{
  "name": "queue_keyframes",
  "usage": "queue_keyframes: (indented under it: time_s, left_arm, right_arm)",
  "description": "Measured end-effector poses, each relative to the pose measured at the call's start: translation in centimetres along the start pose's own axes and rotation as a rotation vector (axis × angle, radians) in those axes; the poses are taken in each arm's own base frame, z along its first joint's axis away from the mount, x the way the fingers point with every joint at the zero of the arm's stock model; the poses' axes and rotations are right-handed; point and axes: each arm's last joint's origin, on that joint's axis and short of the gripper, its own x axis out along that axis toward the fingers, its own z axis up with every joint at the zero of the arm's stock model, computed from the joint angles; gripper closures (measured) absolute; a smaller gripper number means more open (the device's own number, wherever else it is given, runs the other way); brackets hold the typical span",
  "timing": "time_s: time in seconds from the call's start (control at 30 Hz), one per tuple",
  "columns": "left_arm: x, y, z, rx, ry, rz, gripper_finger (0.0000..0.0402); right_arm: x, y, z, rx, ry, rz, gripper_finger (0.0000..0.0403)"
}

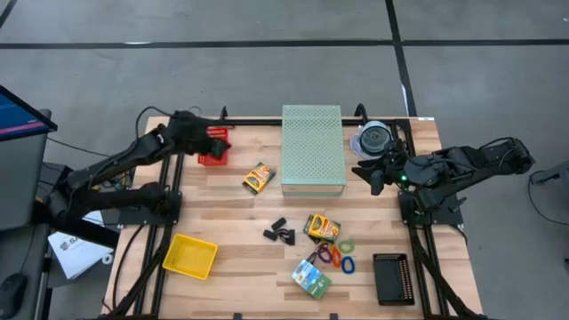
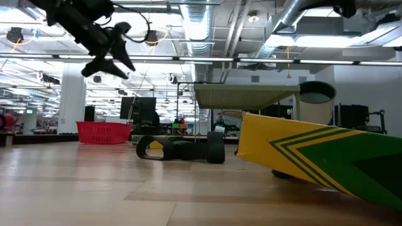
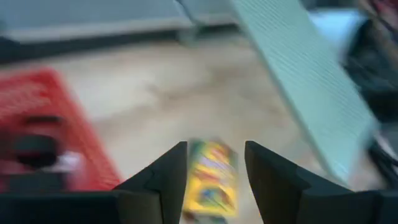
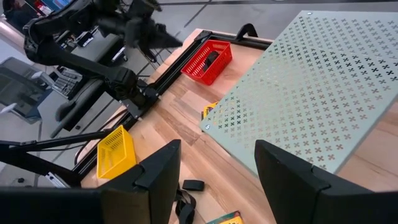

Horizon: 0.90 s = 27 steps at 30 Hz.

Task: Pick & Place Office Desk Supplies
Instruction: Put the black rubber band into the red bin

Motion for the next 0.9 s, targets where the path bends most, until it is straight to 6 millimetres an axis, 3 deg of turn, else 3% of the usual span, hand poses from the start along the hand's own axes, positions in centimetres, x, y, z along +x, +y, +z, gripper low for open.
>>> queue_keyframes:
  time_s: [0.13, 0.23, 0.4, 0.67, 0.9]
  left_arm:
    - [0.2, -3.3, -1.8, 0.208, 0.183, -0.363, 0.0256]
    - [0.4, -6.2, -4.2, 0.377, 0.266, -0.496, 0.0256]
    - [1.1, -9.3, -8.9, 0.595, 0.368, -0.478, 0.0241]
    - [4.2, -13.0, -16.4, 0.912, 0.413, -0.431, 0.0213]
    - [7.7, -14.3, -18.5, 0.993, 0.343, -0.406, 0.0199]
  right_arm:
    - [0.0, 0.0, 0.0, -0.001, -0.002, -0.002, 0.0201]
    - [0.0, 0.0, 0.0, -0.004, -0.002, -0.002, 0.0201]
    - [0.0, 0.0, 0.0, -0.01, -0.001, -0.004, 0.0201]
    - [0.0, 0.0, 0.0, -0.012, -0.001, -0.004, 0.0201]
    - [0.0, 0.0, 0.0, -0.005, 0.0, -0.003, 0.0201]
